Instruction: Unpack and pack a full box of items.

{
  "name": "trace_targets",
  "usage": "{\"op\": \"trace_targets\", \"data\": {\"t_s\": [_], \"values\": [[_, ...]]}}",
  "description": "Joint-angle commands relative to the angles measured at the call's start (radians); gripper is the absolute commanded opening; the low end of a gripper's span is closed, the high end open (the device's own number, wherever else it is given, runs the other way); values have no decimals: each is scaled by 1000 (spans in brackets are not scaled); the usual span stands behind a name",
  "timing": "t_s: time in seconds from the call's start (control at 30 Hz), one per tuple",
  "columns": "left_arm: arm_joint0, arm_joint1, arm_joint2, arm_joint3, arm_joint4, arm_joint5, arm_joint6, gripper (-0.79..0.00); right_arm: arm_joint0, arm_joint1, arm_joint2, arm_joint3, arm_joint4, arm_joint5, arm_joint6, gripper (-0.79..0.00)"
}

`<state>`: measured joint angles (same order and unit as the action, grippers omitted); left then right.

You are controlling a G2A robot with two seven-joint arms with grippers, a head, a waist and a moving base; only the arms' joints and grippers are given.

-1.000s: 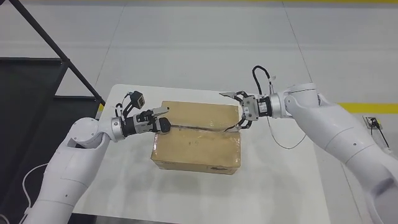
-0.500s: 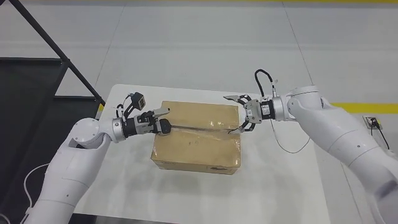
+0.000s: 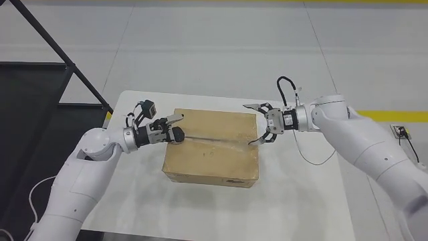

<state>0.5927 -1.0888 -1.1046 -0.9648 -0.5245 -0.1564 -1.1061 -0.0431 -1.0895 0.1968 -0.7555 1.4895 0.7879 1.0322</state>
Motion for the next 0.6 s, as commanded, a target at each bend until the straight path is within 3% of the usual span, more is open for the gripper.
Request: {"op": "trace_targets", "data": {"t_s": [0.0, 0.57], "values": [[0, -2, 2, 4, 1, 6, 12, 0, -1, 0, -1, 0, -1, -1, 1, 0], [-9, -12, 11, 35, 15, 11, 26, 0, 8, -8, -2, 39, -12, -16, 16, 0]]}}
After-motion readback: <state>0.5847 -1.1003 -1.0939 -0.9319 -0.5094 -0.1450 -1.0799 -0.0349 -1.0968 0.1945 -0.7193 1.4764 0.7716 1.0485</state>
